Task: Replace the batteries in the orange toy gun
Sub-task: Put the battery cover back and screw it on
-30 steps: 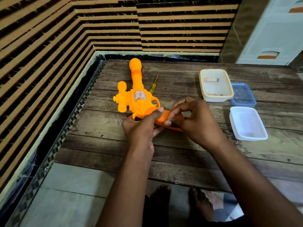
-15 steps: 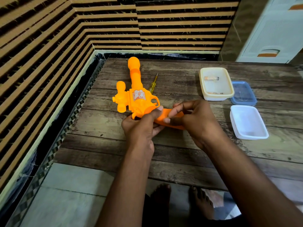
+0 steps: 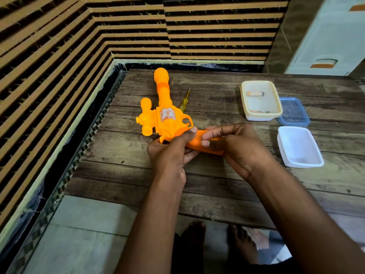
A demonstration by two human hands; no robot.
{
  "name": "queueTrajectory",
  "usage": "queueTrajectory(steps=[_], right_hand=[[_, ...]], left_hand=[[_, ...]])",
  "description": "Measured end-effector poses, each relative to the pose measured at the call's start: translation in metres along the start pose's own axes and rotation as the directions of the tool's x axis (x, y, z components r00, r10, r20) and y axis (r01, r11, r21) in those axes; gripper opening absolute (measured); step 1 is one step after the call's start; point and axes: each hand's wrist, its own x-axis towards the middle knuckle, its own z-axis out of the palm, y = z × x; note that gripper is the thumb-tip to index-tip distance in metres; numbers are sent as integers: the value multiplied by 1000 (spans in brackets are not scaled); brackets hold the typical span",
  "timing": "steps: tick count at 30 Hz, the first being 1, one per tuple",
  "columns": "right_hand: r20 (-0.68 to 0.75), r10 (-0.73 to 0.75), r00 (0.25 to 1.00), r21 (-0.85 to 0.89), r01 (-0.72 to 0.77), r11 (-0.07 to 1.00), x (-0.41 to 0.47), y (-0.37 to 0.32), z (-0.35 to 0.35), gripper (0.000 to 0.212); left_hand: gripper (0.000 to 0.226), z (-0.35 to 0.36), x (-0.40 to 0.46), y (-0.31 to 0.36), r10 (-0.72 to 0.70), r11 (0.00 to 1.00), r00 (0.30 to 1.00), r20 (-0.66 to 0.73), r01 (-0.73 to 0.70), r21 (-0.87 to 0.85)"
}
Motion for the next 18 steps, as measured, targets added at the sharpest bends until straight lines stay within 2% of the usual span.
queueTrajectory(steps=[3, 6, 12, 18], right_hand=[[43, 14, 999, 38, -16, 999, 2, -1, -3, 27], [63, -2, 998, 47, -1, 999, 2, -1, -4, 28], [30, -79, 996, -97, 81, 992, 6, 3, -6, 31], [76, -55, 996, -37, 58, 998, 8, 7, -10, 27]], left_hand=[[26, 0, 0, 1, -7, 1000, 1000, 3, 8, -5], [32, -1, 0, 2, -6, 1000, 1000, 1, 6, -11], [32, -1, -1, 1, 8, 1000, 1000, 8, -8, 1], [33, -1, -2, 4, -17, 1000, 1000, -4, 17, 2]])
